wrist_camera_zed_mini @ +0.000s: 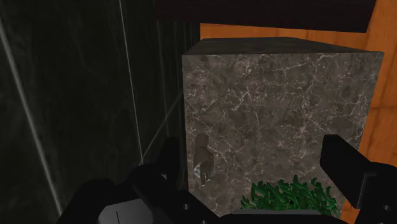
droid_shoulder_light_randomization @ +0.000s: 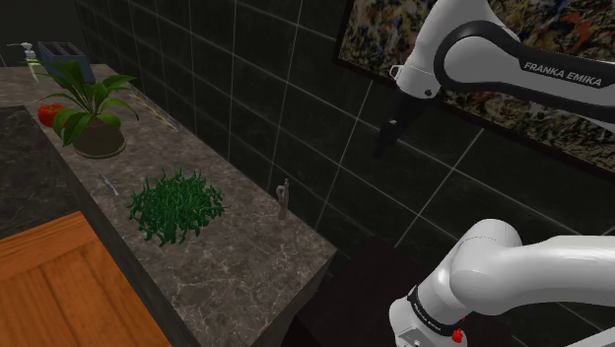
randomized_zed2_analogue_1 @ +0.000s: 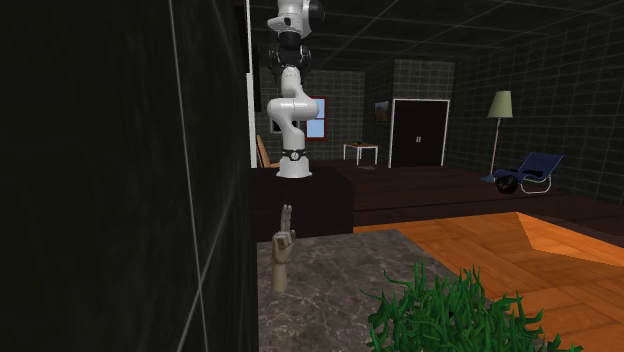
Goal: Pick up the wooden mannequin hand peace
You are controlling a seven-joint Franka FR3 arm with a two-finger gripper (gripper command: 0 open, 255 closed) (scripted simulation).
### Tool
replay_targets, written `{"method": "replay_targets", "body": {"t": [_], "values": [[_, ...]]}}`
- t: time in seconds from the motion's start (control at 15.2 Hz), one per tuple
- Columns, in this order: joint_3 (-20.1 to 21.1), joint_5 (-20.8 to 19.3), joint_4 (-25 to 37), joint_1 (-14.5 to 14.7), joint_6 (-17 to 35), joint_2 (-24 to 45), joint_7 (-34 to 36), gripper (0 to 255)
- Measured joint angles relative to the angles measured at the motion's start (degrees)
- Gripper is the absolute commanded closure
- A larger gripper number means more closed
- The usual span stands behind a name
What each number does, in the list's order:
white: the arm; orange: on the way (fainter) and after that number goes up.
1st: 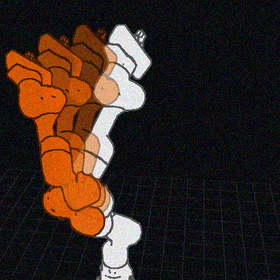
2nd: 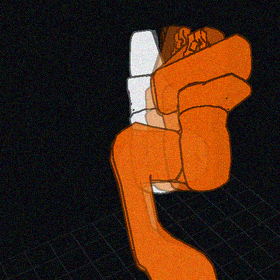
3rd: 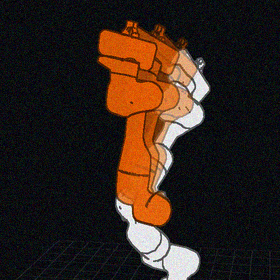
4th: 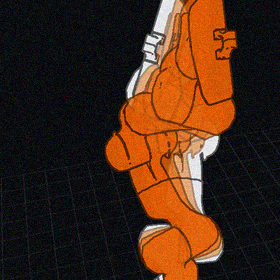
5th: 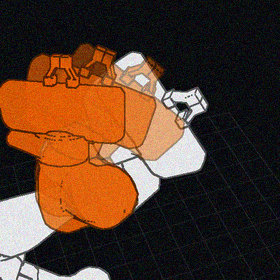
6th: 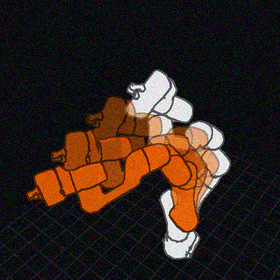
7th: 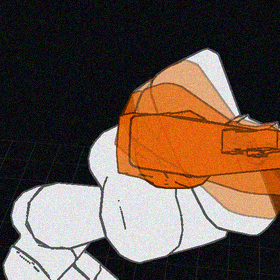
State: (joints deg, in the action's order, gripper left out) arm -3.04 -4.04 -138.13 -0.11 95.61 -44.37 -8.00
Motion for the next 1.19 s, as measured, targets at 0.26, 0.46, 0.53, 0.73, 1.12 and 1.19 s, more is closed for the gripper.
{"method": "replay_targets", "body": {"t": [0.26,0.46,0.53,0.73,1.12,1.19], "values": [[-0.6,-0.2,-0.4,0.1,3.6,3.5,-0.5,0],[-1.4,-0.3,-1.5,0.2,9.1,8.6,-1.1,0],[-1.7,-0.3,-1.3,0.3,10.8,10.6,-1.4,0],[-2.5,-0.1,-0.5,0.5,15.8,16.8,-2.3,0],[-3.9,0.9,3.6,1.0,24.1,30.3,-4.4,0],[-3.9,1.2,4.2,1.2,25.3,32.3,-4.5,0]]}}
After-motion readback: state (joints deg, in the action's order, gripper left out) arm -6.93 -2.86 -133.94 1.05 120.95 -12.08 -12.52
